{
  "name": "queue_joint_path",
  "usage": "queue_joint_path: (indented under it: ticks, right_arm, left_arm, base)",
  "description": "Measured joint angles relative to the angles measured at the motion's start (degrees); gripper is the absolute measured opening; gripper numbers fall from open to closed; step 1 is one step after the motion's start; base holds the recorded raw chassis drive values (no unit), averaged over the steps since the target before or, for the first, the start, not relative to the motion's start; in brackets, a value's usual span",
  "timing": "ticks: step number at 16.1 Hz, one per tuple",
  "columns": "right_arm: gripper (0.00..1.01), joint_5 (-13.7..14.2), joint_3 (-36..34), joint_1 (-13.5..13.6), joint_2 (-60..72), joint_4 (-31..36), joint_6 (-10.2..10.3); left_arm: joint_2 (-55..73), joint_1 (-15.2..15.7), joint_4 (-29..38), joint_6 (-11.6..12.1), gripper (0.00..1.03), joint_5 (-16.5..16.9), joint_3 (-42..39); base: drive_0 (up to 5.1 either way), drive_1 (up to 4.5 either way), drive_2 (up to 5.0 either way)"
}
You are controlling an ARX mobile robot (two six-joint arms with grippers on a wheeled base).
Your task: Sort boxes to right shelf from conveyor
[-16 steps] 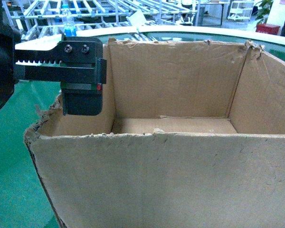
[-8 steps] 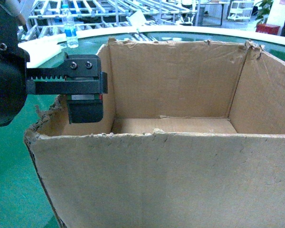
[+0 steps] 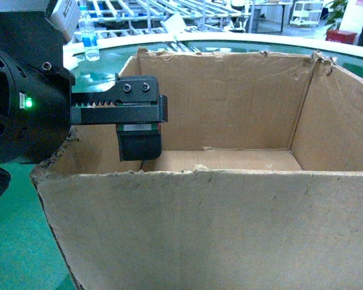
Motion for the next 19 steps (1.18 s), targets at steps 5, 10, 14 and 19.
queue_joint_path:
  ticks: [5,10,14,19]
  right_arm:
    - [0.6,0.2,-0.1,0.0,0.0,0.0,-0.4]
    - [0.06,-0.9,-0.1,0.4,0.0,0.0,-0.3]
    - [0.02,-0.4,-0.1,0.7,-0.2,0.0,-0.1]
    - [0.02,-1.5,3.3,-0.4,-2.3,-1.0,0.2]
  left_arm:
    - [0.0,0.0,0.0,0.2,0.54,0.0,0.0]
    - [0.0,-0.4,0.2,0.1,0.02,1.3,0.1]
    - [0.0,-0.5,0.6,0.3,0.02,1.3,0.2]
    - [-2.1,-0.5,4.7,7.0,0.02,1.3,2.2]
  base:
    - [0.0,0.0,0.0]
    - [0.0,0.0,0.0]
    - [0.0,0.0,0.0]
    - [0.0,0.0,0.0]
